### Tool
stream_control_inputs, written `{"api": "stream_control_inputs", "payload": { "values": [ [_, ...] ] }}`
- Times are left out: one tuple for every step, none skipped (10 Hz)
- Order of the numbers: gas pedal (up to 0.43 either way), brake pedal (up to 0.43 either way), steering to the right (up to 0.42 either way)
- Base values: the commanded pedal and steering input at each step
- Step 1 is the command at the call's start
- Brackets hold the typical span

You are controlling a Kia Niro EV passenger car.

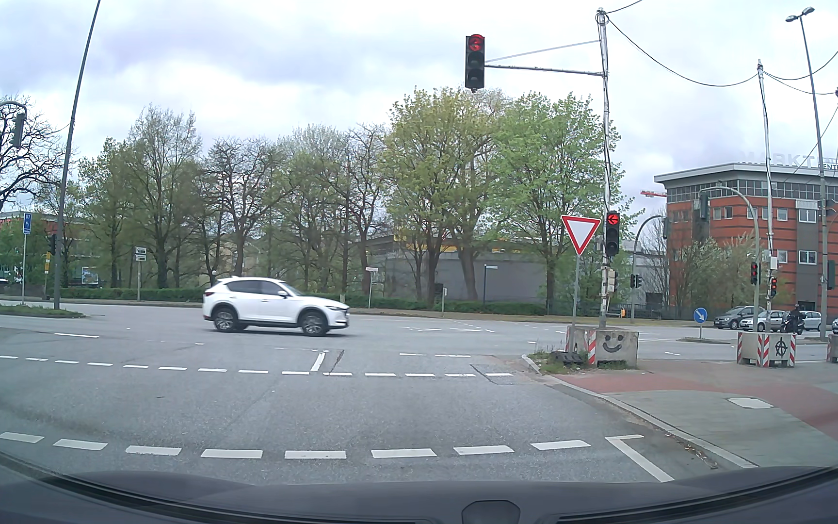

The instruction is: Follow the waypoints while adhering to traffic rules and regulations

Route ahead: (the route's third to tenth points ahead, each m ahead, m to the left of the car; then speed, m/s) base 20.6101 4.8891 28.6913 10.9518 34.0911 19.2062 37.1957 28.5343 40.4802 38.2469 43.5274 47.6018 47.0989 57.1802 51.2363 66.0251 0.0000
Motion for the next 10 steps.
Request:
{"api": "stream_control_inputs", "payload": {
  "values": [
    [0.000,0.244,-0.009],
    [0.000,0.244,-0.008],
    [0.000,0.244,-0.009],
    [0.000,0.244,-0.008],
    [0.000,0.244,-0.009],
    [0.000,0.244,-0.008],
    [0.000,0.244,-0.009],
    [0.000,0.244,-0.008],
    [0.000,0.244,-0.008],
    [0.000,0.244,-0.009]
  ]
}}
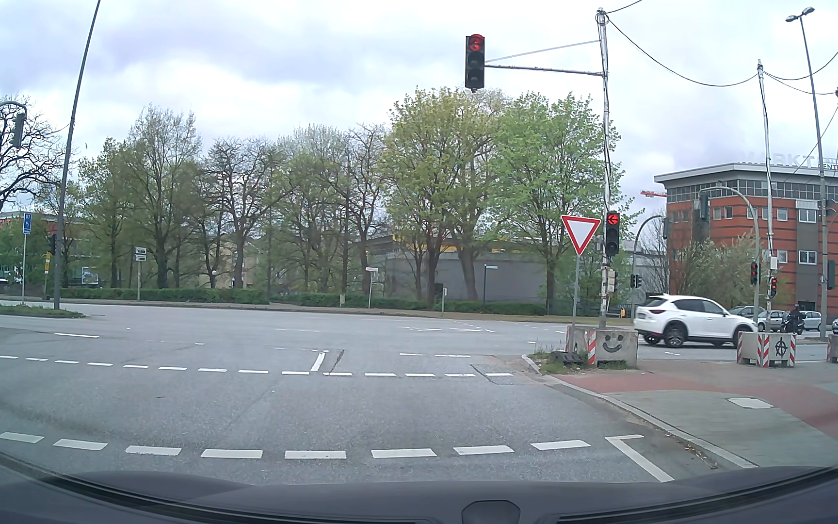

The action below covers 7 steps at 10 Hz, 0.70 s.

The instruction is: Follow the waypoints while adhering to traffic rules and regulations

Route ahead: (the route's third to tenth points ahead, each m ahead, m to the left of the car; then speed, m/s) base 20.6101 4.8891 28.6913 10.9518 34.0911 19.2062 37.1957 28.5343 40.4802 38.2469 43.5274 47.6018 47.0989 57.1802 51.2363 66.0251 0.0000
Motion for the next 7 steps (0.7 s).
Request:
{"api": "stream_control_inputs", "payload": {
  "values": [
    [0.000,0.244,-0.008],
    [0.000,0.244,-0.008],
    [0.000,0.244,-0.009],
    [0.000,0.244,-0.008],
    [0.000,0.244,-0.008],
    [0.000,0.244,-0.008],
    [0.000,0.244,-0.008]
  ]
}}
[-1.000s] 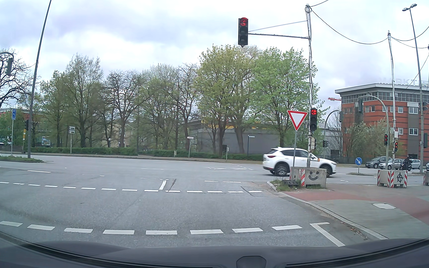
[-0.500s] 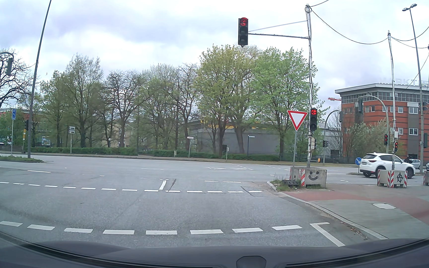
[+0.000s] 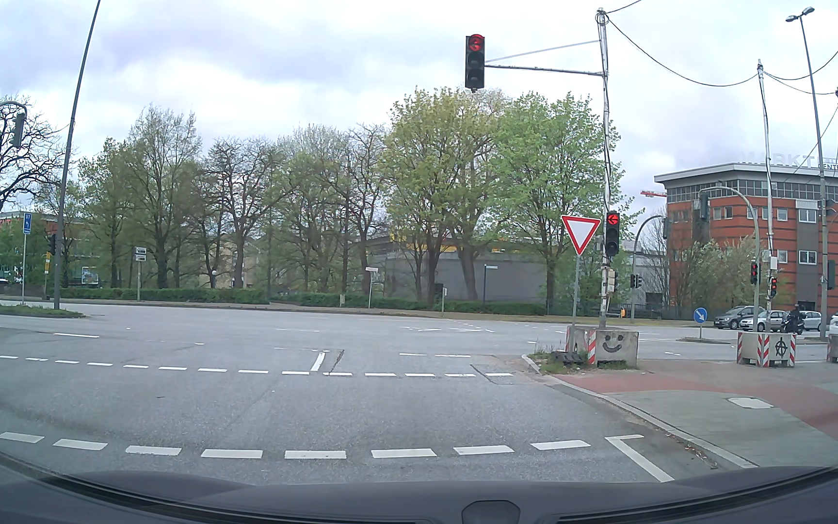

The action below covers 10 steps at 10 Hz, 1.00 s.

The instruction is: Follow the waypoints while adhering to traffic rules and regulations

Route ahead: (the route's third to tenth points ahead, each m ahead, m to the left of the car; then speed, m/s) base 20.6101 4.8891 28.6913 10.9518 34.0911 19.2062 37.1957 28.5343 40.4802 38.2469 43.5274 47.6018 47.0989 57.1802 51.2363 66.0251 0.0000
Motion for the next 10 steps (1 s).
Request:
{"api": "stream_control_inputs", "payload": {
  "values": [
    [0.000,0.244,-0.008],
    [0.000,0.244,-0.009],
    [0.000,0.244,-0.009],
    [0.000,0.244,-0.008],
    [0.000,0.244,-0.009],
    [0.000,0.244,-0.008],
    [0.000,0.244,-0.009],
    [0.000,0.244,-0.009],
    [0.000,0.244,-0.008],
    [0.000,0.244,-0.009]
  ]
}}
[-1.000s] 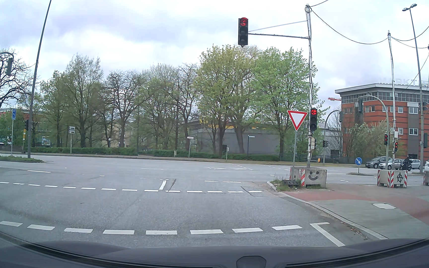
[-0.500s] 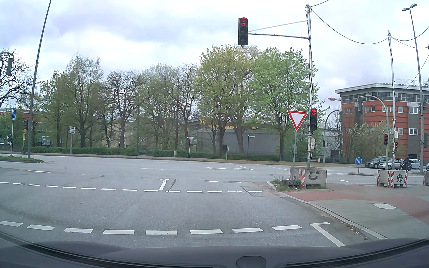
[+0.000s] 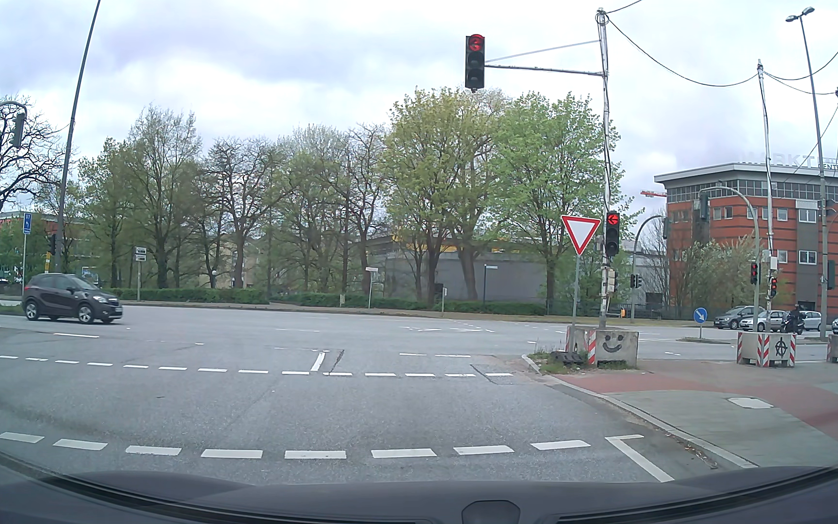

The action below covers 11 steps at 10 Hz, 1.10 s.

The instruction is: Follow the waypoints while adhering to traffic rules and regulations

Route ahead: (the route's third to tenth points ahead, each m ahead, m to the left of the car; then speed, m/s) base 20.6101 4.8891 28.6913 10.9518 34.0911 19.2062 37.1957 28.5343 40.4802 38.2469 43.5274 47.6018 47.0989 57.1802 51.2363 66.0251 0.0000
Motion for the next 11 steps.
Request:
{"api": "stream_control_inputs", "payload": {
  "values": [
    [0.000,0.244,-0.008],
    [0.000,0.244,-0.008],
    [0.000,0.244,-0.008],
    [0.000,0.244,-0.008],
    [0.000,0.244,-0.008],
    [0.000,0.244,-0.009],
    [0.000,0.244,-0.009],
    [0.000,0.244,-0.008],
    [0.000,0.244,-0.008],
    [0.000,0.244,-0.009],
    [0.000,0.244,-0.008]
  ]
}}
